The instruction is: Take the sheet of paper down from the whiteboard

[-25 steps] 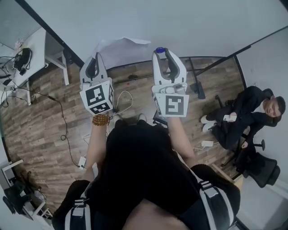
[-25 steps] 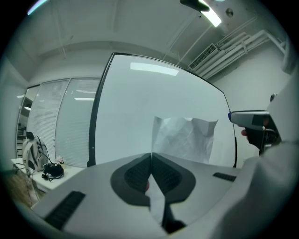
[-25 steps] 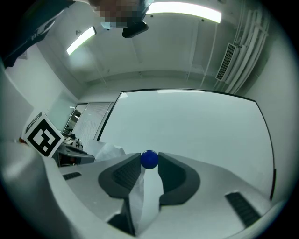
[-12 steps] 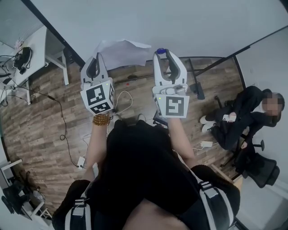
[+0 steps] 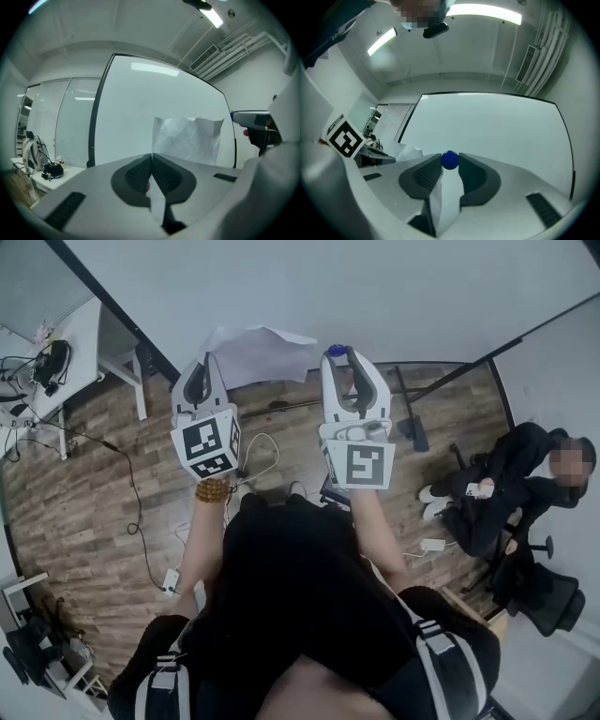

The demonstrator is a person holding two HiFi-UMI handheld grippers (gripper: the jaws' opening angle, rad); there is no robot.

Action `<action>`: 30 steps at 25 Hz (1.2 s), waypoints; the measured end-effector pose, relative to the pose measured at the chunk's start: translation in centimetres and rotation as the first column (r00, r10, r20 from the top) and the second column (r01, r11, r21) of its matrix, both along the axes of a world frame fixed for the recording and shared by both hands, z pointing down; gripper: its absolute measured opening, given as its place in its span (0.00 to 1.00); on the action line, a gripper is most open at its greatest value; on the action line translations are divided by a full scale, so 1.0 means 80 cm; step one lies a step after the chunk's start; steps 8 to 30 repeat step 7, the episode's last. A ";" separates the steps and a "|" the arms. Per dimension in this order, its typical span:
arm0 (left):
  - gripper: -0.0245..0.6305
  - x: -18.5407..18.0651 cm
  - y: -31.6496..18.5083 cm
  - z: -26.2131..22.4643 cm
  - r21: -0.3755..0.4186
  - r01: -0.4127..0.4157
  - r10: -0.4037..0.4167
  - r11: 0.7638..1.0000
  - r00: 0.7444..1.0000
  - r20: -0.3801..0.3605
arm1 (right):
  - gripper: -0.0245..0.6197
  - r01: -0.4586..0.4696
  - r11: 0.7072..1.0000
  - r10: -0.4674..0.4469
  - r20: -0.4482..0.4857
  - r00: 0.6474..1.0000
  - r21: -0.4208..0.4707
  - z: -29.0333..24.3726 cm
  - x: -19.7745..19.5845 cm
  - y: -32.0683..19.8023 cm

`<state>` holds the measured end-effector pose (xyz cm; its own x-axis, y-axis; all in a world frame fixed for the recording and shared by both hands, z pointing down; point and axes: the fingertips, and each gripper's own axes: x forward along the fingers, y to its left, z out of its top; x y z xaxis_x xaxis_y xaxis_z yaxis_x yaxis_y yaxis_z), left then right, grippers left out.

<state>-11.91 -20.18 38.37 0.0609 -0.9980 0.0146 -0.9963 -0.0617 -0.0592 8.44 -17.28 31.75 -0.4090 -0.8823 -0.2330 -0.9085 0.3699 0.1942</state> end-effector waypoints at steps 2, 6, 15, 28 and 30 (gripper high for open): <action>0.05 0.005 0.000 -0.003 0.001 -0.005 0.005 1.000 1.000 0.006 | 0.21 -0.002 1.000 0.002 -0.005 1.000 0.002 -0.001 0.004 -0.001; 0.05 0.006 -0.013 -0.002 0.004 -0.011 0.011 1.000 1.000 0.009 | 0.21 -0.006 1.000 0.006 -0.008 1.000 0.005 0.002 0.006 -0.013; 0.05 0.005 -0.018 0.000 0.004 -0.012 0.012 1.000 1.000 0.009 | 0.21 -0.006 1.000 0.006 -0.008 1.000 0.005 0.004 0.004 -0.018; 0.05 0.005 -0.018 0.000 0.004 -0.012 0.012 1.000 1.000 0.009 | 0.21 -0.006 1.000 0.006 -0.008 1.000 0.005 0.004 0.004 -0.018; 0.05 0.005 -0.018 0.000 0.004 -0.012 0.012 1.000 1.000 0.009 | 0.21 -0.006 1.000 0.006 -0.008 1.000 0.005 0.004 0.004 -0.018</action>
